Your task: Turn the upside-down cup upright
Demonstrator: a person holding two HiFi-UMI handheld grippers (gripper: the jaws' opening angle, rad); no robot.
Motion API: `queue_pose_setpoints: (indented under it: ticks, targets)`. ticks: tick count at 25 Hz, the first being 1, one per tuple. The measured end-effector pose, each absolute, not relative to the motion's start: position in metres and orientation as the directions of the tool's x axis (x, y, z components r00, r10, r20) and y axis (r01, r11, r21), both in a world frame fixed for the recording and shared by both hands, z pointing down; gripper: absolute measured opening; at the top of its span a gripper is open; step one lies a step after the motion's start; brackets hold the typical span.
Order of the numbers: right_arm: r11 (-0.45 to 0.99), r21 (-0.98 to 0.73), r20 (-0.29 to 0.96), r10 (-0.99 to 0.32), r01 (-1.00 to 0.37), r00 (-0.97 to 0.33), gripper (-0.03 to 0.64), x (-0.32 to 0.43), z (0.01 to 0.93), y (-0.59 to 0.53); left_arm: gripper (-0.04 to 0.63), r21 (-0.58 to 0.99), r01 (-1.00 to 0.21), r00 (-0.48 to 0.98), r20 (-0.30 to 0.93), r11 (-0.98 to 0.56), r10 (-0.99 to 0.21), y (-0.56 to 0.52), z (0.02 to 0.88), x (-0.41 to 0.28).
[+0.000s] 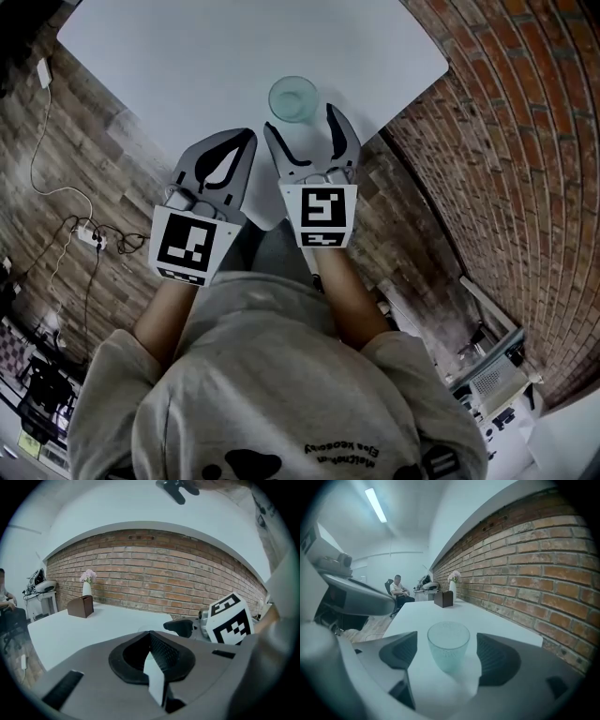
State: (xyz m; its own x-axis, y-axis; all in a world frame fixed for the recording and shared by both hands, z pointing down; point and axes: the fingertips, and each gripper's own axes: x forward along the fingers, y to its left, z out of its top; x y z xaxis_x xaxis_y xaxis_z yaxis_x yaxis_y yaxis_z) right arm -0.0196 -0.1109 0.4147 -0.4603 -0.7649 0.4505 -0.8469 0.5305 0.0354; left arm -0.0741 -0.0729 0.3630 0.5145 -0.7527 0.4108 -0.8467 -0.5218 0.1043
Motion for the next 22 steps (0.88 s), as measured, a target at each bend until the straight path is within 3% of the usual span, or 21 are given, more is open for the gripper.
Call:
queue_pose_setpoints:
  ticks: [6, 22]
  targets:
    - [0.528, 0.047, 0.462, -0.765, -0.848, -0.450, 0.405, -0.026, 0.426, -0.125, 0.011, 0.116, -0.849, 0.513, 0.414, -0.515, -0.752, -0.075, 0.366, -0.078]
    - [0.513, 0.074, 0.480, -0.770, -0.855, -0.421, 0.408, -0.031, 0.441, -0.144, 0.011, 0.134, -0.855, 0.507, 0.424, -0.501, -0.750, -0.078, 0.370, -0.085]
